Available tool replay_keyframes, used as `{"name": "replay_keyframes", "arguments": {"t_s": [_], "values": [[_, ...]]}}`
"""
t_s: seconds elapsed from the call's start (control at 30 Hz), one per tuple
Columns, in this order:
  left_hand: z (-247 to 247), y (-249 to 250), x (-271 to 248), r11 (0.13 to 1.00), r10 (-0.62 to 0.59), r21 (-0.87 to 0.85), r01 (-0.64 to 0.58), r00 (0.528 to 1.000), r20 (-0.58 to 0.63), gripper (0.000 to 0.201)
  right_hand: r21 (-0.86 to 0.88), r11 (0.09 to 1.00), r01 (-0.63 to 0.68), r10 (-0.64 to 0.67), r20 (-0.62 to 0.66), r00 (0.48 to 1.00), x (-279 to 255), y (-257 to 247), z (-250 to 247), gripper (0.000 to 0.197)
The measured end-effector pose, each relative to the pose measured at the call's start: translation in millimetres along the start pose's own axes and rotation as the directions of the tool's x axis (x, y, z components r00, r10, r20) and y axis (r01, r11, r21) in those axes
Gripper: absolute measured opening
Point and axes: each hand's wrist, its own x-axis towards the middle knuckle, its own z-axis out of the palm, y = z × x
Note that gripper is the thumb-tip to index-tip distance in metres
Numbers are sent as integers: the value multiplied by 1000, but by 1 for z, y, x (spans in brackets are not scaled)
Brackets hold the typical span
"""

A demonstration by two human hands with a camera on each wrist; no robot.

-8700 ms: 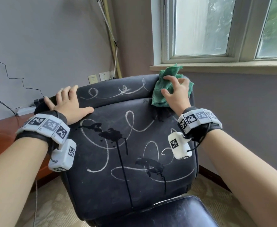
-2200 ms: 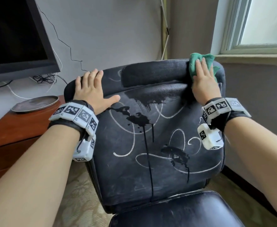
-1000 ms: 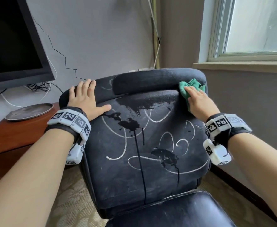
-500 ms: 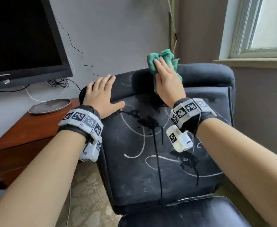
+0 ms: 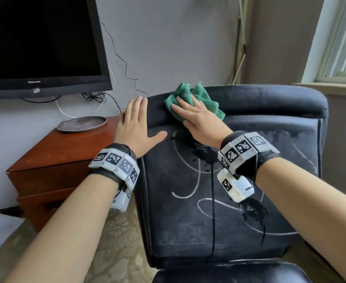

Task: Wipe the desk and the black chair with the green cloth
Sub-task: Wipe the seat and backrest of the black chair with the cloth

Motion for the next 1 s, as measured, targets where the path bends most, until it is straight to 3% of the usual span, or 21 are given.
{"name": "replay_keyframes", "arguments": {"t_s": [0.07,0.13,0.23,0.3,0.4,0.57,0.7,0.8,0.9,1.0], "values": [[-3,-1,1,1000,6,-12,-5,1000,22,101,-103,985,139,-130,89,988,-10,2,6,53],[-6,-1,1,1000,23,-18,-22,999,50,104,-210,964,164,-140,126,982,-8,13,-1,53],[-10,-2,2,1000,29,-4,-29,996,83,105,-277,961,-14,14,0,1000,10,20,-16,53],[-11,-2,2,1000,22,-4,-22,995,93,104,-268,949,-164,145,-89,985,23,18,-17,53],[-10,-2,1,1000,11,-15,-10,996,89,104,-228,939,-258,232,-136,963,30,3,-7,52],[-10,-2,0,999,12,-42,-8,996,94,105,-172,981,-95,73,-128,989,9,-4,8,56],[-11,-2,1,996,1,-91,8,996,91,106,-135,990,46,-49,-24,998,-14,-4,14,51],[-14,-3,2,992,19,-123,-4,993,115,105,-228,967,116,-109,39,993,-20,5,9,51],[-13,-3,-2,997,34,-80,-23,989,141,102,-249,963,-104,83,-93,992,-1,9,-2,53],[-2,-1,-22,999,36,-21,-33,987,158,94,-146,925,-351,325,-174,930,29,0,-8,51]]}}
